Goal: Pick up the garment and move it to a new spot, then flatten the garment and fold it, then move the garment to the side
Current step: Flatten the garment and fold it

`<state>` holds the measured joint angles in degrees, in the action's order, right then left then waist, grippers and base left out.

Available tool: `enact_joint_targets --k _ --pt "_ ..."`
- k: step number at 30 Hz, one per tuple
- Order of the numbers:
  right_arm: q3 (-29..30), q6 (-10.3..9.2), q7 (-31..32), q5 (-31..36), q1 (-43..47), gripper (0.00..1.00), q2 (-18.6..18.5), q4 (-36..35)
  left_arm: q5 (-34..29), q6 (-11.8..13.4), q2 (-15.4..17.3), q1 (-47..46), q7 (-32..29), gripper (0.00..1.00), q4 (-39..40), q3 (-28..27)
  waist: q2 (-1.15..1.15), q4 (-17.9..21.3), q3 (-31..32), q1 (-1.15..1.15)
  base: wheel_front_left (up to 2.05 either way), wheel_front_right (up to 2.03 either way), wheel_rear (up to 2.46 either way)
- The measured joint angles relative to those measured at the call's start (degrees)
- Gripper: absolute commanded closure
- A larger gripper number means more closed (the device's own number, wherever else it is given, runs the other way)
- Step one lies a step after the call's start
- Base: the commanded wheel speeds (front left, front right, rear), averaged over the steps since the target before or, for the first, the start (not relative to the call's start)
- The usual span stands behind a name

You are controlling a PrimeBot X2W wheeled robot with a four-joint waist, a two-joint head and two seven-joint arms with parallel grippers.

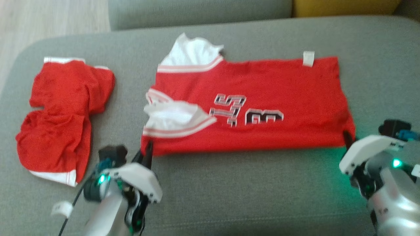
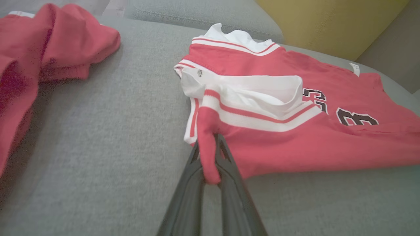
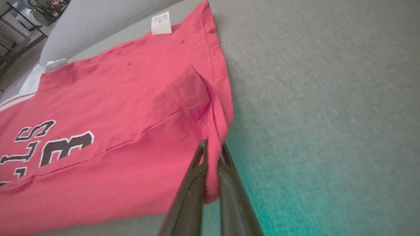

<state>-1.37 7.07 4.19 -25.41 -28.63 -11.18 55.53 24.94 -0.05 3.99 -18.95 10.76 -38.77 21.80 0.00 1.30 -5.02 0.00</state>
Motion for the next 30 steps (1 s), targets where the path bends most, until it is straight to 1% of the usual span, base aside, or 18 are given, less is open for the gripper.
enact_joint_targets --k 5,11,16,17,20,24,25,26,27,30 --pt "-5.52 0.01 6.83 -4.66 4.88 1.0 -2.75 -3.65 0.92 -0.56 1.47 4.42 -1.0 1.0 -0.8 0.41 0.0 0.67 3.68 0.0 0.0 0.0 0.0" --pt "-9.71 0.04 15.07 -10.26 9.71 1.0 -7.7 -10.13 2.12 -1.99 2.66 9.31 -5.06 1.0 0.97 1.71 0.0 1.75 7.0 0.0 0.0 0.0 0.0" --pt "-10.68 0.04 20.2 -13.79 14.17 1.0 -10.33 -15.22 3.02 -2.49 4.86 12.63 -9.05 1.0 5.7 2.41 0.0 2.26 7.89 0.0 0.0 0.0 0.0" --pt "-10.72 0.04 21.65 -14.72 16.07 1.0 -11.05 -16.91 3.02 -2.49 6.0 14.38 -11.06 1.0 7.75 3.02 0.0 2.39 8.01 0.0 0.0 0.0 0.0" --pt "-10.42 0.04 23.74 -15.9 18.76 1.0 -11.61 -19.28 3.03 -2.35 7.37 17.17 -13.54 1.0 10.85 3.46 0.0 2.38 7.98 0.0 0.0 0.0 0.0" --pt "-9.07 0.04 25.19 -16.51 21.57 1.0 -11.68 -22.04 3.76 -1.51 8.51 19.36 -15.59 1.0 14.49 3.52 0.0 2.28 7.9 0.0 0.0 0.0 0.0" --pt "-8.66 0.04 25.46 -16.52 22.06 1.0 -11.68 -22.68 3.97 -1.35 8.65 19.61 -15.95 0.98 15.19 3.53 0.0 2.27 7.89 0.0 0.0 0.0 0.0" --pt "-8.11 0.04 25.5 -16.52 22.47 0.41 -11.67 -23.29 3.98 -0.97 8.71 19.81 -16.29 0.46 15.88 3.53 0.0 2.26 7.89 0.0 0.0 0.0 0.0" --pt "-7.16 0.04 25.49 -16.61 22.66 0.0 -11.44 -23.62 3.98 -0.46 8.71 20.0 -16.29 0.0 16.49 3.48 0.0 2.25 7.9 0.0 0.0 0.0 0.0" --pt "-4.09 0.04 25.29 -18.15 22.76 0.0 -10.59 -25.05 3.98 0.99 8.91 20.05 -16.24 0.0 17.61 3.04 0.0 2.26 7.93 0.0 0.0 0.0 0.0"
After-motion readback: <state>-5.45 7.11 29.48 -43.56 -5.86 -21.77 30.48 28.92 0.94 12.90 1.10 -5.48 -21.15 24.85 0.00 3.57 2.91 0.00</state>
